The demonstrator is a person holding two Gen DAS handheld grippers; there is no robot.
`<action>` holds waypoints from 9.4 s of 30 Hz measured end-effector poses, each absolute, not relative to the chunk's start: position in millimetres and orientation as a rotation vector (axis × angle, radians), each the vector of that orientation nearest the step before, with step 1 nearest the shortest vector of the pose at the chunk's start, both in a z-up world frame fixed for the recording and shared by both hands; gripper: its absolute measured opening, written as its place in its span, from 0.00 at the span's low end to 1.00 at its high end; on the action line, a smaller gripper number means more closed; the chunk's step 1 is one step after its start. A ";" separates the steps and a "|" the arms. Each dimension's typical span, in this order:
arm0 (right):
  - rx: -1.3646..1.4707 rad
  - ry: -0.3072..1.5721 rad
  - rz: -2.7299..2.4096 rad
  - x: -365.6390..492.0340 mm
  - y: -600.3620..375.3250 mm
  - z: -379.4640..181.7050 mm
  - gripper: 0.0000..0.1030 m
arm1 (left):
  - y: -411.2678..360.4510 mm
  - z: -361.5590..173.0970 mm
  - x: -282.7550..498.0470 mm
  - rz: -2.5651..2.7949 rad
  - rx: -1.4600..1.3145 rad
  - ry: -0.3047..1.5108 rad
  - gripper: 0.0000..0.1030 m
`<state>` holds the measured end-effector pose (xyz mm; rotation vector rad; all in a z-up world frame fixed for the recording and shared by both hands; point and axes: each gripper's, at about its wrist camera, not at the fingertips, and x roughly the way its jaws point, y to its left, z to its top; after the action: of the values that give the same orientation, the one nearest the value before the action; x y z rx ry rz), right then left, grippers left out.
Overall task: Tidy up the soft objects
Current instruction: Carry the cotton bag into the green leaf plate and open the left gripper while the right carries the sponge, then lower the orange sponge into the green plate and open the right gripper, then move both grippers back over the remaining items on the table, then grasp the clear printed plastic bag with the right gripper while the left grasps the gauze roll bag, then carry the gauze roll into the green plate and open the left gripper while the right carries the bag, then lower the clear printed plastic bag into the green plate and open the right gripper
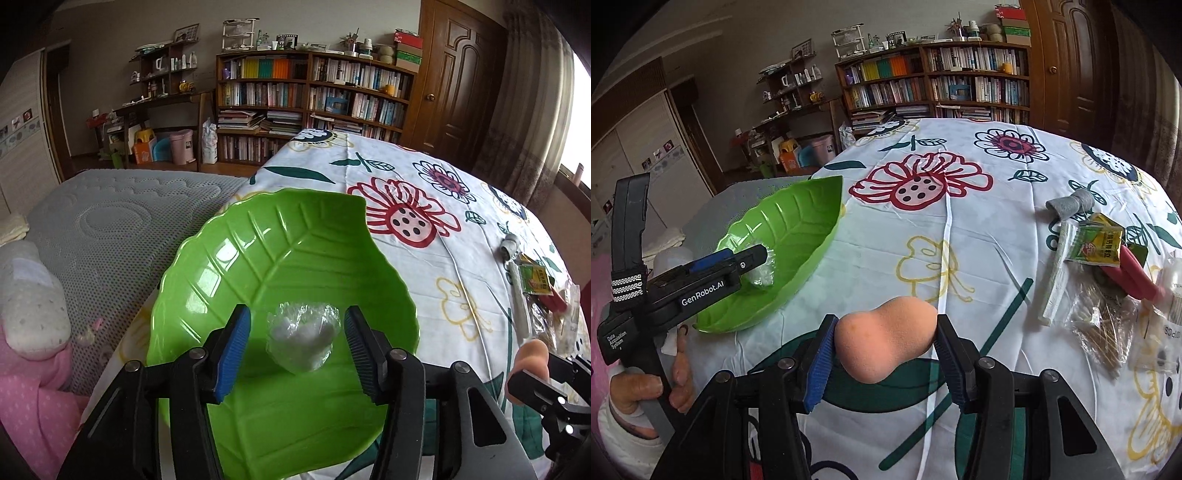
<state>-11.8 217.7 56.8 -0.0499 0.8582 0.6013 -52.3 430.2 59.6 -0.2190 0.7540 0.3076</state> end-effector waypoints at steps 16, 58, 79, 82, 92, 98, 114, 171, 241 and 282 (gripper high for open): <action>-0.084 0.807 0.780 3.1 299.0 69.7 0.55 | 467.4 69.1 -82.9 0.452 -0.192 0.708 0.71; 0.075 0.824 0.560 5.1 196.2 45.0 0.78 | 396.9 78.4 -60.0 0.370 -0.125 0.737 0.84; 0.236 0.799 0.199 21.6 25.9 41.0 0.91 | 293.9 68.9 -8.2 0.150 -0.063 0.832 0.84; 0.256 0.798 0.167 26.5 8.4 40.0 0.92 | 281.6 64.7 -0.5 0.130 -0.050 0.851 0.84; 0.234 0.818 0.154 56.1 -16.1 33.8 0.97 | 248.4 59.8 17.6 0.066 -0.010 0.874 0.84; 0.246 0.864 0.196 78.1 -19.1 23.9 0.97 | 232.6 59.1 27.5 0.044 0.014 0.880 0.84; 0.283 0.864 0.228 80.4 -32.7 19.5 0.32 | 205.5 57.2 47.4 0.004 0.053 0.892 0.84; 0.436 0.800 0.184 29.1 -109.5 24.3 0.22 | 22.4 31.1 136.4 -0.475 0.177 0.943 0.37; 0.077 0.844 0.643 -1.9 192.4 64.1 0.22 | 413.5 67.3 -55.7 0.256 -0.198 0.766 0.49; -0.046 0.805 0.845 18.0 314.2 59.3 0.67 | 465.9 62.7 -85.1 0.418 -0.216 0.753 0.59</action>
<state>18.0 314.2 59.3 -0.0461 0.8046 0.8447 -85.1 465.9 62.7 -0.2159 0.7526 0.4182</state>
